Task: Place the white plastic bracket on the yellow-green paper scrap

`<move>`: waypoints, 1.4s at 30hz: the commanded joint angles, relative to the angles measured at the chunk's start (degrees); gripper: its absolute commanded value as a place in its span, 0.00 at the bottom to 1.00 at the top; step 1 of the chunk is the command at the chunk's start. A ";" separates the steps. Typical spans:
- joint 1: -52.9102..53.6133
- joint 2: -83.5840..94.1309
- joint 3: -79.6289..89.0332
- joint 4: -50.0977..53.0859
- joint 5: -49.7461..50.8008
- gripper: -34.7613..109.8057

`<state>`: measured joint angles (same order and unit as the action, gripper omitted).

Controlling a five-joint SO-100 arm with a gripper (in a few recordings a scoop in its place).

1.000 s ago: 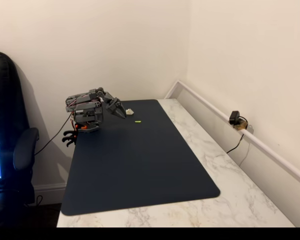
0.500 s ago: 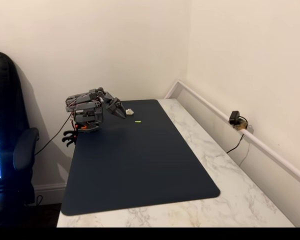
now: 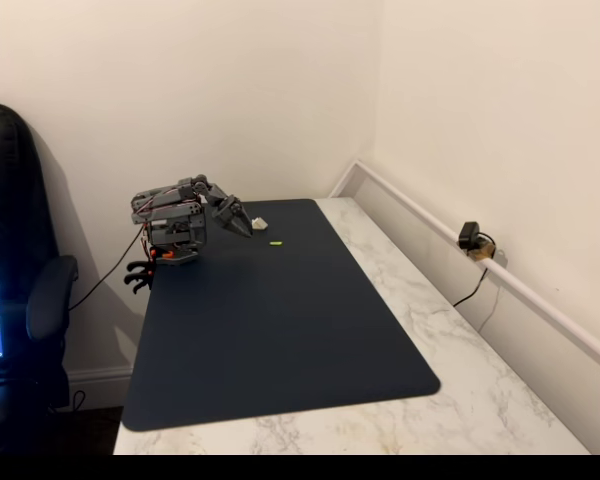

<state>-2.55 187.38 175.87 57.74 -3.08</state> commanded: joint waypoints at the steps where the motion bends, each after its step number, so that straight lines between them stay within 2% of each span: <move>1: 0.26 1.93 -1.41 0.44 -0.26 0.24; 11: 0.18 1.93 -1.41 0.53 0.35 0.24; 15: -0.62 1.93 -3.08 1.05 10.81 0.24; 21: -1.76 1.32 -13.10 8.61 16.79 0.24; 23: -1.58 -2.64 -17.49 9.32 17.23 0.24; 27: -0.62 -25.40 -33.31 7.12 12.39 0.24; 31: 0.53 -38.50 -46.93 8.70 10.99 0.24; 36: 0.26 -49.31 -59.85 15.82 16.96 0.24; 42: 0.53 -50.36 -63.11 20.74 29.62 0.24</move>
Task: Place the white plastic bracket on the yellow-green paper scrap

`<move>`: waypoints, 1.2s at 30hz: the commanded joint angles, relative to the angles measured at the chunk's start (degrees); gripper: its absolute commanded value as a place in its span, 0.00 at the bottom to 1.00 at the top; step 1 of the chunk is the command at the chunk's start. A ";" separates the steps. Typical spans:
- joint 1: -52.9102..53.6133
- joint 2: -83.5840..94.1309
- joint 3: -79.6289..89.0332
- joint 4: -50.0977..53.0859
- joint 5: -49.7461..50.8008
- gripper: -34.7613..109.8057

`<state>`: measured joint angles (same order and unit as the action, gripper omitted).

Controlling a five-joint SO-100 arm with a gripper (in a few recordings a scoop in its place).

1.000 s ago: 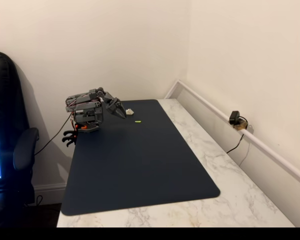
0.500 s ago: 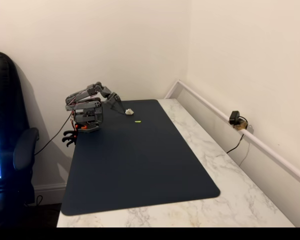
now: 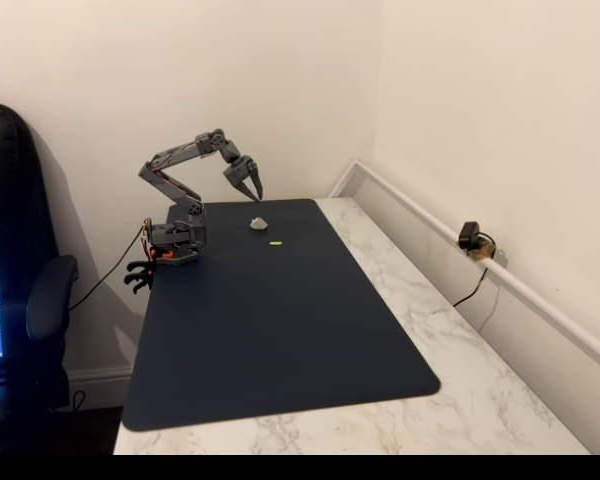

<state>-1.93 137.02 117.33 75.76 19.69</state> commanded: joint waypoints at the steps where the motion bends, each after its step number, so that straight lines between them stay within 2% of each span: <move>1: 0.18 -0.09 -5.01 2.81 8.35 0.24; 3: 1.23 -4.04 -8.26 4.04 11.07 0.24; 7: 2.29 -18.19 -21.71 13.54 16.35 0.24; 16: 5.19 -38.94 -42.19 23.55 24.61 0.27; 25: 9.58 -48.16 -55.11 24.70 13.97 0.28; 29: 16.52 -48.87 -53.79 24.43 14.68 0.28; 36: 24.87 -53.44 -49.57 24.79 16.00 0.43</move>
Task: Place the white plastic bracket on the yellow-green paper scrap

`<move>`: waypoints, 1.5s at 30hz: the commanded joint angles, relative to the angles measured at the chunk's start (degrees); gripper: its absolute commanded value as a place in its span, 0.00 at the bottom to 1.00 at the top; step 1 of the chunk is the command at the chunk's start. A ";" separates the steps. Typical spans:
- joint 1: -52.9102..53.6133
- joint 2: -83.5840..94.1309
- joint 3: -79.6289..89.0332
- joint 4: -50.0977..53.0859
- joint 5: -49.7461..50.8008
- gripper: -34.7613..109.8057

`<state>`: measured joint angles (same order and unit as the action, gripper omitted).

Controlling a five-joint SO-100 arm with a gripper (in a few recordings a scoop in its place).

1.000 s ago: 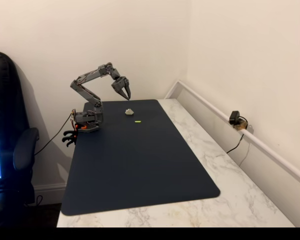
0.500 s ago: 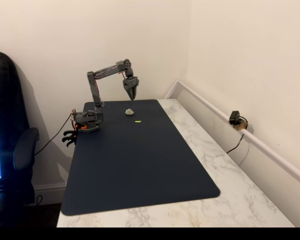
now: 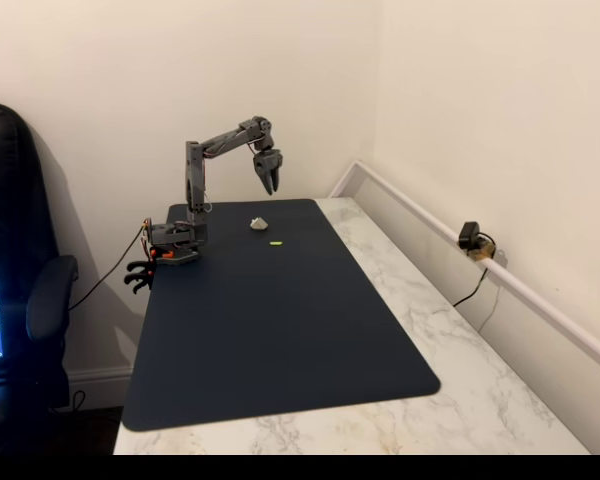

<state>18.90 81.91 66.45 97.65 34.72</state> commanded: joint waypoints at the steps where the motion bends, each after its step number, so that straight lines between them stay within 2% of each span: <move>1: 4.83 2.11 2.29 2.90 0.97 0.45; 5: 7.03 3.69 2.81 1.67 -1.93 0.48; 14: 14.24 3.25 11.07 -3.08 -9.40 0.46; 18: 17.31 4.04 13.97 -4.13 -7.82 0.44; 24: 22.32 3.25 20.21 -9.84 -5.89 0.48; 35: 18.37 -4.57 23.38 -18.81 -7.21 0.52; 45: 15.82 -16.61 11.95 -17.75 -7.65 0.53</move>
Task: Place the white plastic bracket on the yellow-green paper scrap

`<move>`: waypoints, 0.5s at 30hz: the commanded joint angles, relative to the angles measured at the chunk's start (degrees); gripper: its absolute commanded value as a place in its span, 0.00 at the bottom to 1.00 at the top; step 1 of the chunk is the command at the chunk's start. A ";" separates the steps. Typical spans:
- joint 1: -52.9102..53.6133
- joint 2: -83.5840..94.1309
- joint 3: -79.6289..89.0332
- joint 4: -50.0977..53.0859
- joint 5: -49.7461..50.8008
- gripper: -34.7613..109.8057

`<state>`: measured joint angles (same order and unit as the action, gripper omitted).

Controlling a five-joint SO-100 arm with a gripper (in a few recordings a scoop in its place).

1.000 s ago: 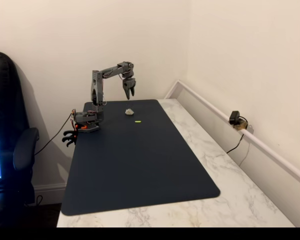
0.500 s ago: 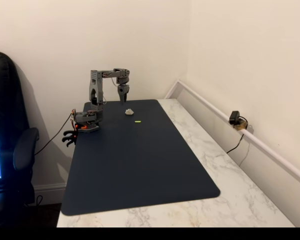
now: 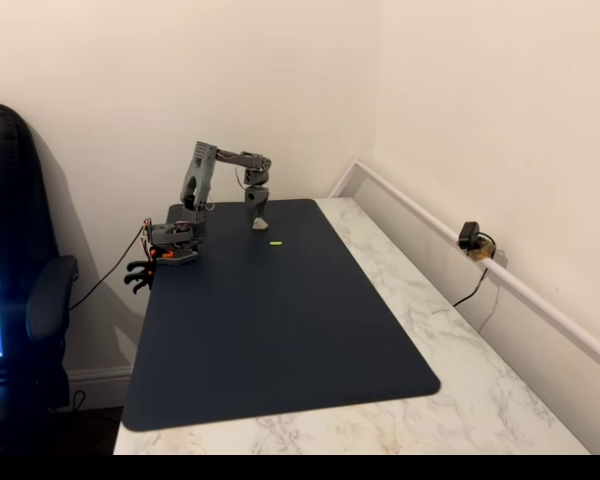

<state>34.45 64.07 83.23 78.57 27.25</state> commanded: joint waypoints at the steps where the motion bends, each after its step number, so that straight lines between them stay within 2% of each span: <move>1: 0.26 0.53 -5.80 1.49 -0.35 0.53; 10: 0.00 -3.69 -13.45 4.92 -0.18 0.50; 15: 0.53 -5.01 -15.12 5.36 -0.26 0.42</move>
<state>34.37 57.57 71.46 82.53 26.81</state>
